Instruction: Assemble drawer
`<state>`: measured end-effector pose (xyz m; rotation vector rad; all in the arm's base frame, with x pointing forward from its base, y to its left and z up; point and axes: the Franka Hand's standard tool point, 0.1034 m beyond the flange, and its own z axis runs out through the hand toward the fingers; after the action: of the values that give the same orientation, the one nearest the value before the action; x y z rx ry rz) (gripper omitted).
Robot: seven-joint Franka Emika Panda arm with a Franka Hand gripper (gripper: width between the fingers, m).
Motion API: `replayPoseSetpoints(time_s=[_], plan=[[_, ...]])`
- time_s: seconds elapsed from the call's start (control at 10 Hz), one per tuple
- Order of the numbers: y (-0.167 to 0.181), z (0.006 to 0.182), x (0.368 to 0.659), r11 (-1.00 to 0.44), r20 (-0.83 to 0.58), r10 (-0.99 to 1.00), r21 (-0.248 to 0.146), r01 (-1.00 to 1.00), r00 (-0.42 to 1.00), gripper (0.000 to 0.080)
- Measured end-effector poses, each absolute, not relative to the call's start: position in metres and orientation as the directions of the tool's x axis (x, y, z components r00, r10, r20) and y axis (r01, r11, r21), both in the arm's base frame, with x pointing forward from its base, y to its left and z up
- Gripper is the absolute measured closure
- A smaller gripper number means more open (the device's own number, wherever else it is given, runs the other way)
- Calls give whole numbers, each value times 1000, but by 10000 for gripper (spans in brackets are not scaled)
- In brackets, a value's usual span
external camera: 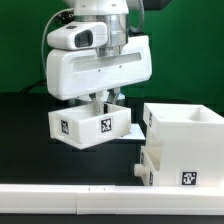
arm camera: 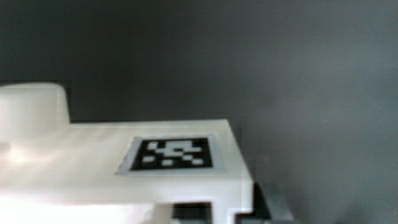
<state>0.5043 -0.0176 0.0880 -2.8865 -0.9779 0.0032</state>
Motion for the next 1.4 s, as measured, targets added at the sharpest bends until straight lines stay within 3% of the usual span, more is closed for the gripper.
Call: replayPoseSetpoints(time_s=[0.1,0.5,0.6,0.8,1.3,1.4], plan=[[-14,93,509,-761,50,643,-71,645,764,761],[-19,87,507,-744,38,664,-70,664,747,761],[-35,83,517,-604,27,796,-35,796,605,761],[-58,78,528,-461,39,887,26,887,460,761],[-69,75,524,-486,37,874,18,874,485,761],[-66,78,530,-392,5,920,54,919,392,761]])
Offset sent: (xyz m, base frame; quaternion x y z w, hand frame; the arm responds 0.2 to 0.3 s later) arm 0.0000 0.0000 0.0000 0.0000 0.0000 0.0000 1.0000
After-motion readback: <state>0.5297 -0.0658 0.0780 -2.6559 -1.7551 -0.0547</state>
